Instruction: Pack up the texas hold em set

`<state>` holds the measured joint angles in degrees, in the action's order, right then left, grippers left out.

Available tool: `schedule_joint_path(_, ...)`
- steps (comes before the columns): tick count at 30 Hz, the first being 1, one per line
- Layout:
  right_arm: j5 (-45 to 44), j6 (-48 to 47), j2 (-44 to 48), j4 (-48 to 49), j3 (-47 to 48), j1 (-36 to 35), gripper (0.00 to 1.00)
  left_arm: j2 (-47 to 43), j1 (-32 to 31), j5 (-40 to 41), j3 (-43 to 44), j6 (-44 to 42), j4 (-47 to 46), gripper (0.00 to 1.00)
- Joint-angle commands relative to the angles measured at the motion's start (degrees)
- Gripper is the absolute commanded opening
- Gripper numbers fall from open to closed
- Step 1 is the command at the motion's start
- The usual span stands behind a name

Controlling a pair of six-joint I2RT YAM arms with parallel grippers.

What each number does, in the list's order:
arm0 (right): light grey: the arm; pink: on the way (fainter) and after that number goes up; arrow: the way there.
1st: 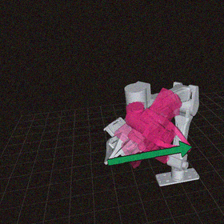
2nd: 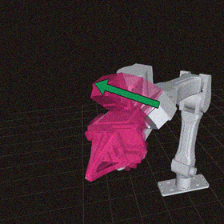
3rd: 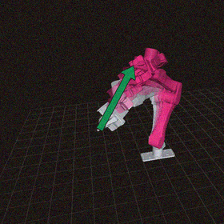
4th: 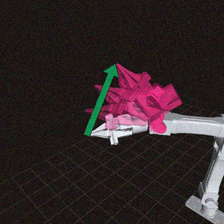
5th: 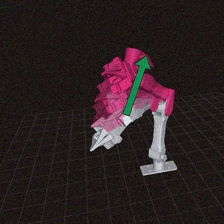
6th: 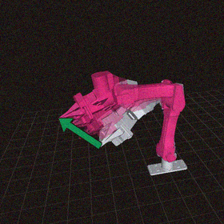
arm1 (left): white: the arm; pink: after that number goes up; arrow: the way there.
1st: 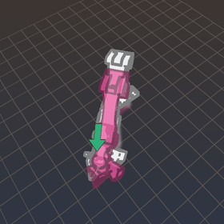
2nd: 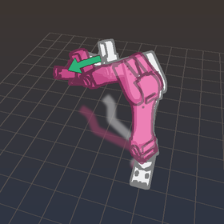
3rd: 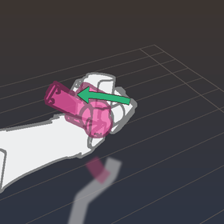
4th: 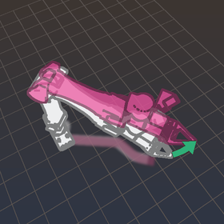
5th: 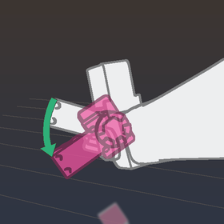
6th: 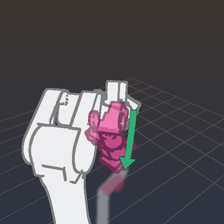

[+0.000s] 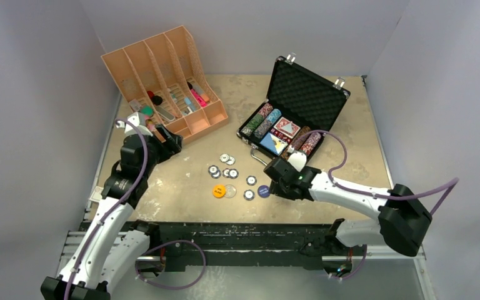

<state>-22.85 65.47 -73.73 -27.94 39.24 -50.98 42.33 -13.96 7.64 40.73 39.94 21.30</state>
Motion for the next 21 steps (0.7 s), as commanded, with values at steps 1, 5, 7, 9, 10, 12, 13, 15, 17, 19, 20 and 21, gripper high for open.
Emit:
schedule_joint_path(1,-3.67,-5.51,2.67,-1.68,8.05,0.60,0.50,-1.35,-0.28,-0.96,2.50,0.14,-8.11,0.73)
schedule_joint_path(5,-4.82,-11.01,0.11,-1.29,15.12,4.73,0.51,0.05,-0.28,-0.64,3.72,-1.47,-11.24,0.74)
schedule_joint_path(7,-4.84,-13.38,-2.63,-1.44,18.93,6.23,0.53,0.85,-0.28,-0.35,4.87,-1.93,-11.42,0.74)
schedule_joint_path(9,-4.55,-14.68,-5.54,-2.55,21.24,6.33,0.59,1.15,-0.28,-0.07,4.95,-2.21,-12.06,0.74)
schedule_joint_path(10,-3.29,-15.62,-6.87,-2.54,21.74,6.33,0.60,1.18,-0.26,-0.04,4.90,-2.47,-12.38,0.74)
schedule_joint_path(12,-0.71,-17.48,-8.94,-2.37,21.97,6.33,0.63,1.11,-0.28,-0.04,4.96,-3.01,-12.93,0.74)
schedule_joint_path(13,0.02,-18.42,-10.05,-2.54,21.81,6.23,0.64,1.17,-0.28,0.00,5.11,-3.21,-13.09,0.75)
schedule_joint_path(15,3.06,-19.12,-11.01,-3.86,21.16,6.16,0.67,1.16,-0.28,0.09,5.50,-3.90,-13.21,0.76)
schedule_joint_path(17,5.94,-19.95,-11.04,-4.68,20.29,6.07,0.70,1.11,-0.28,0.29,6.05,-4.31,-12.86,0.77)
schedule_joint_path(19,7.73,-20.38,-10.98,-5.61,19.79,6.07,0.73,0.78,-0.28,0.05,6.43,-4.77,-12.46,0.78)
schedule_joint_path(20,8.31,-20.55,-11.18,-5.89,19.74,6.07,0.74,0.58,-0.28,-0.10,6.36,-4.85,-12.43,0.78)
schedule_joint_path(21,8.94,-20.78,-11.61,-6.04,19.73,6.07,0.75,0.30,-0.28,-0.35,6.26,-4.82,-12.48,0.78)
